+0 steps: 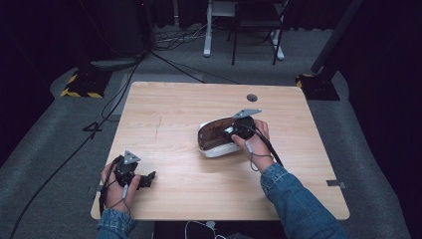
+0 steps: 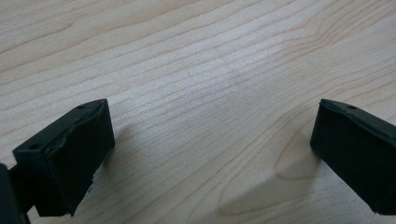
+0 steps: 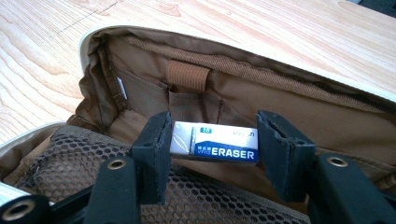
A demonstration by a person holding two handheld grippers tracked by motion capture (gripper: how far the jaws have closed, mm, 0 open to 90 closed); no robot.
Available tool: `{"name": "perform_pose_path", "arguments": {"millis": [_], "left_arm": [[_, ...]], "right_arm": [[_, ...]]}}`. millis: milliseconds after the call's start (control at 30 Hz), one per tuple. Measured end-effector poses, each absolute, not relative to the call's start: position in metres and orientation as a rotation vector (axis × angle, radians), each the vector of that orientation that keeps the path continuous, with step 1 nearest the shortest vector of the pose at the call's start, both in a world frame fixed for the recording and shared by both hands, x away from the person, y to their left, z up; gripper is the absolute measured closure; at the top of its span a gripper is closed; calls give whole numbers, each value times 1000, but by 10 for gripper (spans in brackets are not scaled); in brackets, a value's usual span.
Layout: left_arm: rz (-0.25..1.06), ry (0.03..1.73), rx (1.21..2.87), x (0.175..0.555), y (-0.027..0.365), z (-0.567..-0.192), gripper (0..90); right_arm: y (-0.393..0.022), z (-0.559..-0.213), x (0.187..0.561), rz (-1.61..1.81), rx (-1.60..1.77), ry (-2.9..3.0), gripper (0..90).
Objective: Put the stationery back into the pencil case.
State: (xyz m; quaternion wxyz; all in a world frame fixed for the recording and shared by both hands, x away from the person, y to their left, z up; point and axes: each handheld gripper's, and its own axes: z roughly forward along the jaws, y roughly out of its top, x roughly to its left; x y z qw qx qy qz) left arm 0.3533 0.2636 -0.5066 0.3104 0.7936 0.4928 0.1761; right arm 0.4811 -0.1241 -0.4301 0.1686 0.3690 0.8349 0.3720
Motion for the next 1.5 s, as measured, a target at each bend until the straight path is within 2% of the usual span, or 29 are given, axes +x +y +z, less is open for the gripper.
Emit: {"name": "perform_pose_path", "arguments": {"millis": [100,133,233,867,1500], "left_arm": [[465,1302,2096,353,264,-507,1],[465,1302,2096,353,264,-507,1],[465,1301,2096,353,264,-507,1],[466,1301,2096,353,264,-507,2],[468,1293,2107,351,264,-506,5]], "right_arm": [[-124,-430,481,1063,1046,2366,441],[-123,-429,480,1070,1036,2349,389],[-123,-428,479,1082,1032,2338,361],[-137,-411,466,1157,983,2321,354],[-198,-378,432,1281,957,2258,321]]}}
